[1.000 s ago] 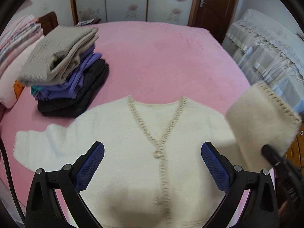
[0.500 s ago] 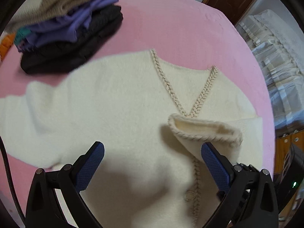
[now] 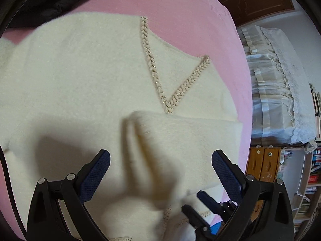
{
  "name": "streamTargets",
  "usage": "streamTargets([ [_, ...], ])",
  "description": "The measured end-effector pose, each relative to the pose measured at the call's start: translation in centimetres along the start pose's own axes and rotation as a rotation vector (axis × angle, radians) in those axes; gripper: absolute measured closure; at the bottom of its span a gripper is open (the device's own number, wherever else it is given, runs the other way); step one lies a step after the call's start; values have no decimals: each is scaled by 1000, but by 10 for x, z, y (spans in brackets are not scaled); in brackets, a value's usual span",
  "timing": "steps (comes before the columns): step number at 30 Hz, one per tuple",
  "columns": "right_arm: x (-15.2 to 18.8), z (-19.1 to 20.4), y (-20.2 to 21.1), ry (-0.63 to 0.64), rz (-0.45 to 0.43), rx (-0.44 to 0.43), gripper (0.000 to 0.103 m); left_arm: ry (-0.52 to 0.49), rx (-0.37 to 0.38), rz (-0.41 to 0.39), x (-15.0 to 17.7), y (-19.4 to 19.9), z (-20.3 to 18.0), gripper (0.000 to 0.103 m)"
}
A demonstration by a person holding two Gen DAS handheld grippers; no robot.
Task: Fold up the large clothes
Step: 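Lift the sleeve with the right gripper, fold it across the body, release, then grasp the braided cuff of the folded sleeve with the left gripper, straighten, release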
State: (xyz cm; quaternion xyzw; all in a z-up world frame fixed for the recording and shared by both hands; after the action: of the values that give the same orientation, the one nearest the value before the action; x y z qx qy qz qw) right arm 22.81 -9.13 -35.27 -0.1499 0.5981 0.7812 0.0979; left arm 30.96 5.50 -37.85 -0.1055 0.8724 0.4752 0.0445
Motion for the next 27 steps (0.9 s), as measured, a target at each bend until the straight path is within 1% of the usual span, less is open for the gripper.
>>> streamTargets([
  [4,6,4,-2,-28,14,-14,64,-14,-16,40,3,-16,-1,3],
  [6,7,1,-1,-46,10,-3,64,-9,-36,58,8,-25,8,3],
  [8,7,-7,0,-80,8,2,64,5,-37,86,16,-37,15,4],
  [9,8,-12,1,-97,9,5,64,20,-20,110,21,-46,18,13],
  [10,8,-16,2,-111,9,9,64,28,-10,123,25,-51,21,19],
  [11,9,-22,4,-130,10,16,64,36,-5,133,29,-58,23,19],
  [14,12,-39,10,-169,5,38,64,21,-12,113,31,-61,22,19],
  [15,12,-45,11,-178,1,48,64,15,-11,113,30,-62,19,28],
  [16,13,-52,14,-189,-6,64,64,1,0,118,31,-62,16,56],
  [18,13,-71,21,-219,-33,111,64,-35,-22,158,33,-64,14,85],
  [19,10,-81,24,-242,-48,133,64,-54,-32,171,33,-67,10,88],
  [22,4,-121,32,-346,-88,191,64,-110,-82,149,25,-61,-8,90],
  [24,6,-147,41,-416,-106,214,64,-171,-98,110,15,-50,-32,91],
  [25,6,-157,44,-437,-114,225,64,-194,-99,93,11,-45,-42,91],
  [27,8,-175,50,-459,-128,254,64,-277,-100,32,-5,-30,-76,91],
])
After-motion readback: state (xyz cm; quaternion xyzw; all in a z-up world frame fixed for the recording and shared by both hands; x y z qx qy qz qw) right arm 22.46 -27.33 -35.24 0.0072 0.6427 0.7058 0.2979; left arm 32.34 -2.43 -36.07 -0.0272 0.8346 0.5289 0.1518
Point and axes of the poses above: each gripper's, at about its wrist camera, not at the fingertips, and y roughly against the way its jaws point, z to its left, x to its underside, the point moved 8 cm from there along -y, roughly the way its jaws point, and after that the axes turned 11 degrees about -y, right-handed, at the moved point
